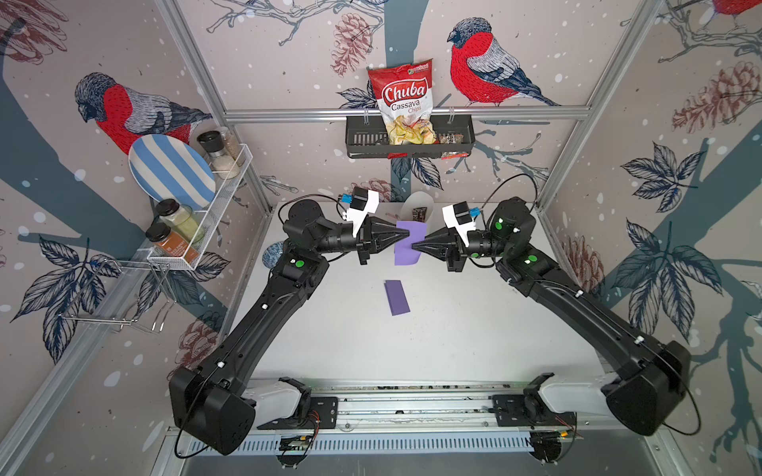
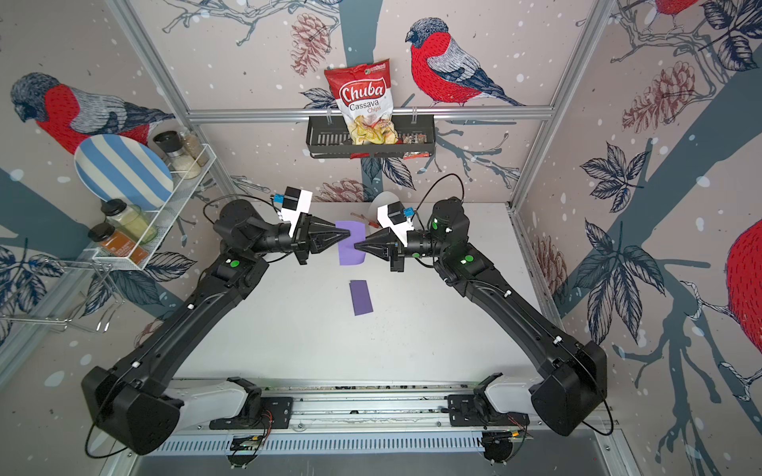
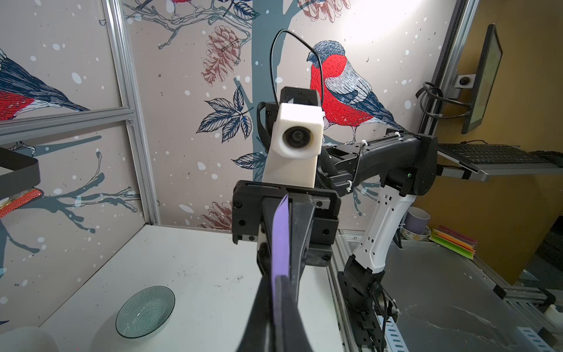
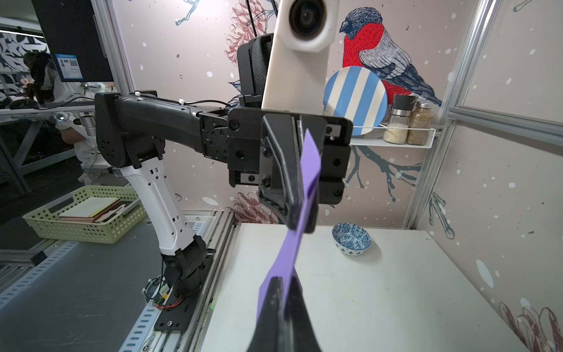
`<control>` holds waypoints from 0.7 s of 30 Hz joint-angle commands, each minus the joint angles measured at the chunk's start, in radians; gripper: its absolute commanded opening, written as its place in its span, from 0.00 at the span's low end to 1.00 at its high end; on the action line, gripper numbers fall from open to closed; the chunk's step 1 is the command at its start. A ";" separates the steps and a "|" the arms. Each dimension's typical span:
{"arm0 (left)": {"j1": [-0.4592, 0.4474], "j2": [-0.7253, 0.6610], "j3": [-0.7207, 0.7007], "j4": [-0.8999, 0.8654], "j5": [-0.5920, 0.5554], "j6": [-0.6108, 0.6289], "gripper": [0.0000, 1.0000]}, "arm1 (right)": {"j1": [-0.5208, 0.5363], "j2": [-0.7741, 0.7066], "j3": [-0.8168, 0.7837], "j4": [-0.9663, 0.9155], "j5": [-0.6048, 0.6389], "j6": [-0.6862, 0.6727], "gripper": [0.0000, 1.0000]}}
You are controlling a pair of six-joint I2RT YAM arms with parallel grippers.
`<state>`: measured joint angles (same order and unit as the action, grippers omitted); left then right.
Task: Fold the square paper along the opposite sides
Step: Smooth out the paper.
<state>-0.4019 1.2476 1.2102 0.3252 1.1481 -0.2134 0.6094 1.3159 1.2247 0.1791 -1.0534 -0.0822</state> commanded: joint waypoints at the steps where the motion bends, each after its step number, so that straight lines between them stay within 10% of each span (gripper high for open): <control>1: 0.003 -0.011 0.004 0.057 0.003 -0.017 0.00 | 0.004 0.001 -0.001 0.005 -0.006 -0.004 0.00; 7: 0.003 -0.024 -0.001 0.056 0.005 -0.018 0.00 | 0.006 -0.003 -0.004 0.005 0.011 -0.005 0.21; 10: 0.003 -0.027 -0.005 0.056 0.007 -0.020 0.00 | 0.005 0.000 -0.002 0.009 0.012 -0.003 0.00; 15: 0.003 -0.029 -0.004 0.056 0.004 -0.020 0.00 | 0.007 -0.001 -0.004 0.007 0.003 -0.005 0.00; 18: 0.003 -0.028 0.001 0.056 0.004 -0.019 0.00 | 0.008 -0.002 -0.011 0.006 0.003 -0.008 0.22; 21: 0.003 -0.028 0.006 0.057 0.004 -0.020 0.00 | 0.009 0.000 -0.016 0.006 0.004 -0.006 0.00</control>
<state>-0.4019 1.2240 1.2068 0.3328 1.1488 -0.2325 0.6147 1.3159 1.2118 0.1738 -1.0458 -0.0834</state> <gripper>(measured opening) 0.048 0.171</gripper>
